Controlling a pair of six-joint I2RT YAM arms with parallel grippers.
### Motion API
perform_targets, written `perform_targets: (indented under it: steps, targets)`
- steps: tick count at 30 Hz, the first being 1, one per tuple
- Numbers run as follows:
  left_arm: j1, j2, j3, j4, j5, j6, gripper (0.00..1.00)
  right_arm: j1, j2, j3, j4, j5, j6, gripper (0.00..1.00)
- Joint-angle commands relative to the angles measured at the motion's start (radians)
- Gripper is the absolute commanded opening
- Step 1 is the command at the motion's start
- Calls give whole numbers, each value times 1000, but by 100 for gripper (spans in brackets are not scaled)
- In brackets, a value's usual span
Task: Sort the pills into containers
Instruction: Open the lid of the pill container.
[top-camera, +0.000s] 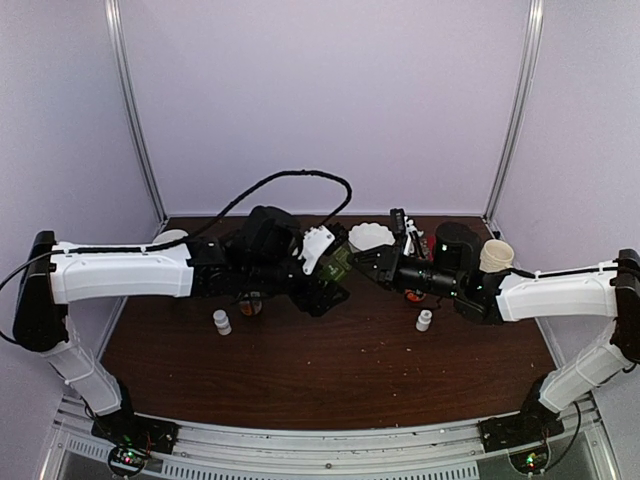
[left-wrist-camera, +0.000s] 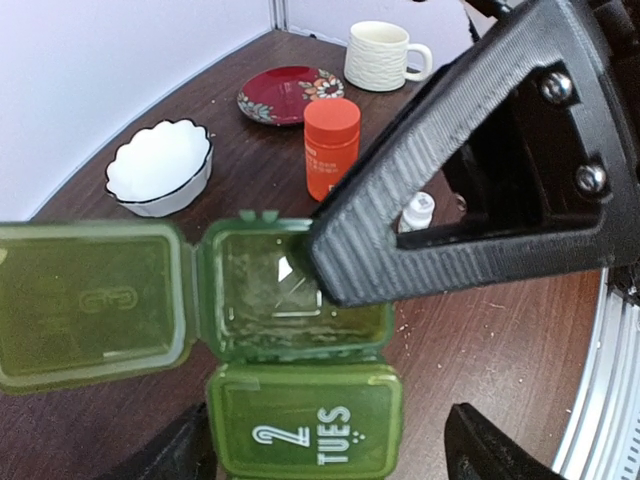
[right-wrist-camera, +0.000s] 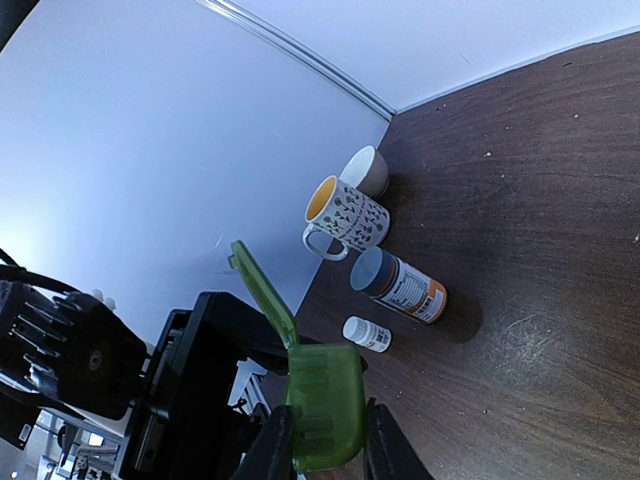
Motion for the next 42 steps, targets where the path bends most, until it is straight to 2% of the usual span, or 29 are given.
perform_targets:
  steps: [1,10,13,25,34,37,42]
  targets:
    - [14,11,36,20,0,-47,80,2,0,-17,37,-7,0,17]
    - [63,-23,1,73,-38,-139,67,2,-5,-25,43,-17,-4,15]
    - [82,-49,-32,103,-38,-165,66,2,-2,-23,42,-22,-7,15]
    - [183,-110,-156,295,151,-300,66,3,15,-14,53,-56,-13,15]
    - [247,-87,-193,402,300,-407,54,4,29,-29,135,-108,4,15]
    - [256,-86,-209,439,341,-423,55,4,28,-31,133,-104,1,15]
    - [257,-97,-238,492,402,-422,65,4,22,-32,82,-58,-16,15]
